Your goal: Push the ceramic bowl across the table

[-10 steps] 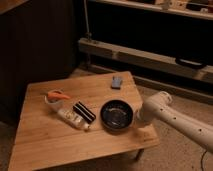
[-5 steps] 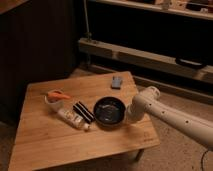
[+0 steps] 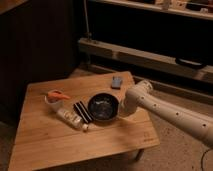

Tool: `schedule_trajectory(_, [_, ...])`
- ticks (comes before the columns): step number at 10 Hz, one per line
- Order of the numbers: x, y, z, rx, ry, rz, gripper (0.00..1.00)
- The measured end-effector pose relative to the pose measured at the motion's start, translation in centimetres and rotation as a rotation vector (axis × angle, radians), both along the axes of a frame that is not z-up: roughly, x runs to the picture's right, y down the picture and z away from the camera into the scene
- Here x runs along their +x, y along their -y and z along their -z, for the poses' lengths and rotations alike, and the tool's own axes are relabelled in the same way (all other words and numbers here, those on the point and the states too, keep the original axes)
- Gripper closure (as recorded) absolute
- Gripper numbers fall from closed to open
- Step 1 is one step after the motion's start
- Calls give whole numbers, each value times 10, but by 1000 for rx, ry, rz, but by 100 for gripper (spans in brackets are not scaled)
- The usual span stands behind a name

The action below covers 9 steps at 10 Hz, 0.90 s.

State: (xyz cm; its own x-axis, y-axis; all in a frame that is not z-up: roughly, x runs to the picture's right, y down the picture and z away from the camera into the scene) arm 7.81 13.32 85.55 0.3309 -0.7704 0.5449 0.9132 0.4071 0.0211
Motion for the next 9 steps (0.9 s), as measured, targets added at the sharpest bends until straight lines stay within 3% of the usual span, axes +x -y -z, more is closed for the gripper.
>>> schedule_trajectory(5, [-46, 12, -14, 24, 38, 13, 100])
schedule_trajectory(9, [-81, 37, -28, 68, 48, 14, 100])
